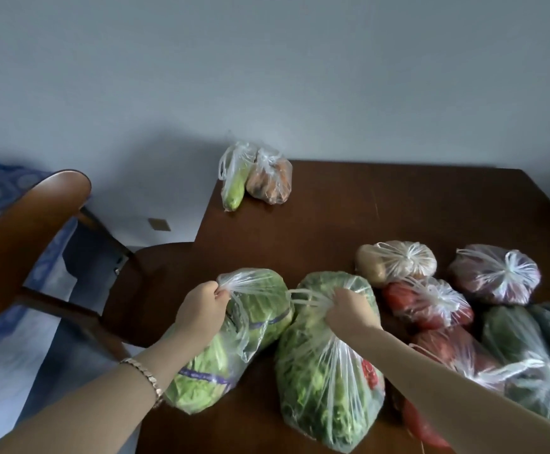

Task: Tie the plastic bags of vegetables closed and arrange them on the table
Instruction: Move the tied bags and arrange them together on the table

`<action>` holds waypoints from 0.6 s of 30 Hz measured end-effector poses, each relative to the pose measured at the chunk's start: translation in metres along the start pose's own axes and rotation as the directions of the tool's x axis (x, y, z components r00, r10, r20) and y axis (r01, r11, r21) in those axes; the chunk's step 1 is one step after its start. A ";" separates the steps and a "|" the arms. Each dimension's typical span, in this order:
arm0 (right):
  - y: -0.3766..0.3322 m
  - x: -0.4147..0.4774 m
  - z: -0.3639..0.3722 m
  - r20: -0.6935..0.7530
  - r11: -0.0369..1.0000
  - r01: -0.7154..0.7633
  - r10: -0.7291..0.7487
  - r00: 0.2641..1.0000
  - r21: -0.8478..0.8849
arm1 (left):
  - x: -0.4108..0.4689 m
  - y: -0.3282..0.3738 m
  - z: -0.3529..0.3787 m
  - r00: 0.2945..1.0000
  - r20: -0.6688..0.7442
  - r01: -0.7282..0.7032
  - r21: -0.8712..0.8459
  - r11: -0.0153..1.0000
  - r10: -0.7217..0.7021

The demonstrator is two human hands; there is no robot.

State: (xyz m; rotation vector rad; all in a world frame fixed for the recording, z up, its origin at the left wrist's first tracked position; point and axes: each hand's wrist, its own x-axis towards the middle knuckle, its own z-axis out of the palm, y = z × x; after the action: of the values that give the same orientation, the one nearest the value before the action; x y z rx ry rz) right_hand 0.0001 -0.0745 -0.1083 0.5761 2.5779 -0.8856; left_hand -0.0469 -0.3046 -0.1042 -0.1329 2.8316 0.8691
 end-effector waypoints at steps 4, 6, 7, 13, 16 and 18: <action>-0.029 0.026 -0.011 -0.107 0.988 0.037 -0.021 0.994 0.150 | 0.033 0.000 -0.011 0.998 -0.037 0.050 -0.112 0.992 -0.054; -0.043 0.047 -0.015 -0.106 0.988 0.073 -0.059 0.993 0.133 | 0.056 0.004 -0.014 0.996 -0.047 0.070 -0.166 0.984 -0.079; -0.049 0.056 -0.017 -0.102 0.989 0.082 -0.069 0.992 0.126 | 0.067 0.007 -0.015 0.994 -0.059 0.084 -0.186 0.979 -0.097; -0.096 0.127 -0.015 -0.125 0.983 0.063 -0.042 0.991 0.171 | 0.146 0.021 -0.024 0.991 -0.044 0.115 -0.220 0.969 -0.128; -0.115 0.160 -0.010 -0.132 0.982 0.065 -0.041 0.990 0.180 | 0.176 0.025 -0.025 0.994 -0.031 0.098 -0.246 0.964 -0.109; -0.121 0.175 -0.007 -0.140 0.980 0.075 -0.050 0.989 0.184 | 0.187 0.025 -0.026 0.993 -0.026 0.103 -0.257 0.961 -0.113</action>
State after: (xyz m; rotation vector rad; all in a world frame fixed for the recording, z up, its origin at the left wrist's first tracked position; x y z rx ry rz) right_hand -0.2092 -0.1116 -0.1211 0.6299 2.6628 -1.1593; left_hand -0.2378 -0.3048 -0.1055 -0.3390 2.7057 1.2144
